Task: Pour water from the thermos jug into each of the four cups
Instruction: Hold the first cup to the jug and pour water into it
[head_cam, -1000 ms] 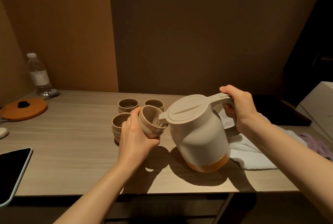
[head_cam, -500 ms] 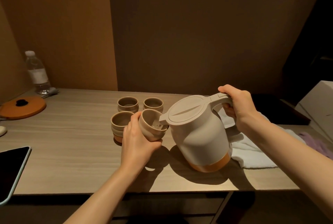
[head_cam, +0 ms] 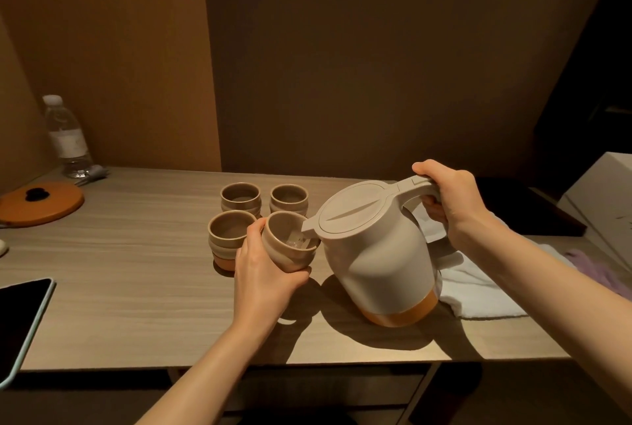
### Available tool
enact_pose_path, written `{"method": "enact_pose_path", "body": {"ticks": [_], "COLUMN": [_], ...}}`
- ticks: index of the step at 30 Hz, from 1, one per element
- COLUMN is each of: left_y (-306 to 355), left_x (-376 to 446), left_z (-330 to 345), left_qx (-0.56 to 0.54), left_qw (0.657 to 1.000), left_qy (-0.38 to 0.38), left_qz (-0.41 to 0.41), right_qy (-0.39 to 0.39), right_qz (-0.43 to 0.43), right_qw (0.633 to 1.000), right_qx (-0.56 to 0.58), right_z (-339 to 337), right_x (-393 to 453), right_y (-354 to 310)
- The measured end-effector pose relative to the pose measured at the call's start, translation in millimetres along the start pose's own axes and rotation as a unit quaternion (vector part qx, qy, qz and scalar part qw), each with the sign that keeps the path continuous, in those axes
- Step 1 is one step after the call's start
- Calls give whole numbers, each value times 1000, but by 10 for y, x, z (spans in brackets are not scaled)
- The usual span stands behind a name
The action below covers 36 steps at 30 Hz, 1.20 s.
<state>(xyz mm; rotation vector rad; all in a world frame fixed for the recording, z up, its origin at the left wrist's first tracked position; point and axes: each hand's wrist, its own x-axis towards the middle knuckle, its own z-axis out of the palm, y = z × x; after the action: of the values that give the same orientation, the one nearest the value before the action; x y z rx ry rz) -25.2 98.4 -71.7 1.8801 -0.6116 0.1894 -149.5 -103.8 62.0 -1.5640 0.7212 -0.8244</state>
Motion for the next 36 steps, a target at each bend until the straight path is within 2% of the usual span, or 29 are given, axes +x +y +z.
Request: {"method": "enact_pose_path", "body": {"ticks": [36], "left_y": [-15], "left_x": [-62], "left_z": [82], "left_qx": [-33], "left_qw": [999], "left_qy": [13], "left_qz": [-19], "right_qy": [24], "right_qz": [16], "right_qw": [999], "right_qx": [-21], "right_z": [37], "right_x": [-4], "right_y": [-70]}}
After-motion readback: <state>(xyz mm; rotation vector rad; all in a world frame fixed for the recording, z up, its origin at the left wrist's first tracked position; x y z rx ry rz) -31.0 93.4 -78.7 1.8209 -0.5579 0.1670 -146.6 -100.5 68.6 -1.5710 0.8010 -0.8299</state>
